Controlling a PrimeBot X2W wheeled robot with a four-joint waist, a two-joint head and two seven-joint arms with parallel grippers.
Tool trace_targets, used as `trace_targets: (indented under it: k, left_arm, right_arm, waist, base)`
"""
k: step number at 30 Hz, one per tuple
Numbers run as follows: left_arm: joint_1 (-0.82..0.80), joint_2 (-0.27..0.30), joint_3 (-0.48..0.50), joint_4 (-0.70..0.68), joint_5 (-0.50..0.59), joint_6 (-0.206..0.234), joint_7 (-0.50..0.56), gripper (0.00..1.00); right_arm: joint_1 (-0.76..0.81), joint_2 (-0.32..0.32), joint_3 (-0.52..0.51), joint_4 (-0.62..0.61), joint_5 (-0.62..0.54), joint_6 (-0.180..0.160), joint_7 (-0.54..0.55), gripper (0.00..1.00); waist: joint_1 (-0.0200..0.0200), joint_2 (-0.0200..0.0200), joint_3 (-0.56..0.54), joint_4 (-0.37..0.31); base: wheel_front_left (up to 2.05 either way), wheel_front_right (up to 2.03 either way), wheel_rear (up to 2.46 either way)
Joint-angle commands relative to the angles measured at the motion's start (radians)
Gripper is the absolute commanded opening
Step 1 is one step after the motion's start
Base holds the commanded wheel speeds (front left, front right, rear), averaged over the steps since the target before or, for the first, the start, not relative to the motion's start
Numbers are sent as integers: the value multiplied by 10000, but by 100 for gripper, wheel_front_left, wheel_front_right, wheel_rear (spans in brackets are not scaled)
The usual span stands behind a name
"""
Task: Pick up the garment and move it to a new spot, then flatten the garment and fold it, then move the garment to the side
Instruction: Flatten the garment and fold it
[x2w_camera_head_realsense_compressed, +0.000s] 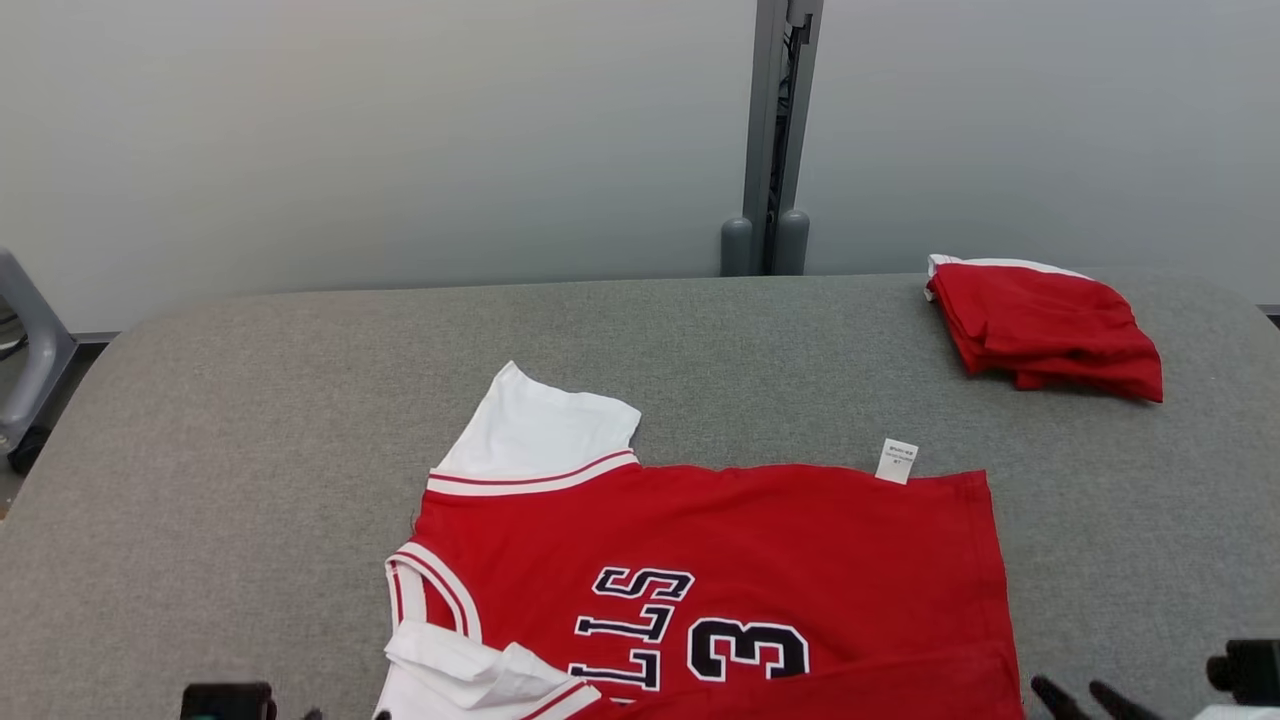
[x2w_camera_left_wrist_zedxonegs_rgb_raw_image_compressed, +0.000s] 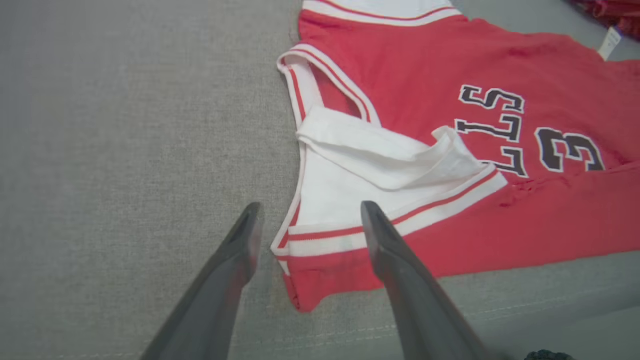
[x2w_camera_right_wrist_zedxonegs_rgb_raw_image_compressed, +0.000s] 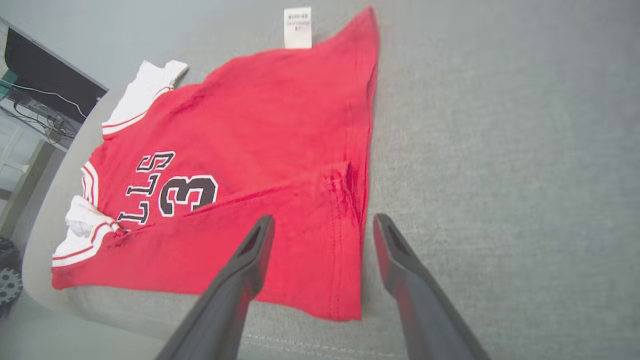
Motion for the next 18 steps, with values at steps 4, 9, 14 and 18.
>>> trace_targets:
  k: [4, 9, 14, 18]
  left_arm:
    - [-897, 237, 260, -486, 511, 95, -233, 100]
    - [-2298, 188, 373, -551, 999, -161, 3, 100]
    - [-3779, 41, 414, 42, 1153, -699, 533, 100]
    - [-5040, -132, 342, 773, 1229, -1304, 1156, 100]
  right_arm:
    - [-598, -76, -540, -360, -722, 23, -620, 100]
    - [-1597, 138, -862, -103, -1530, 23, -836, 100]
    - [-2888, 492, -923, 583, -2314, 23, -912, 100]
    - [-4030, 897, -951, 1374, -2793, 23, -810, 100]
  waist:
    - [0, 0, 115, -7]
    - [0, 0, 382, -79]
    - [0, 0, 943, -329]
    - [0, 0, 1627, -563]
  base:
    - [0, 0, 0]
    - [0, 0, 0]
    - [0, 0, 0]
    - [0, 0, 0]
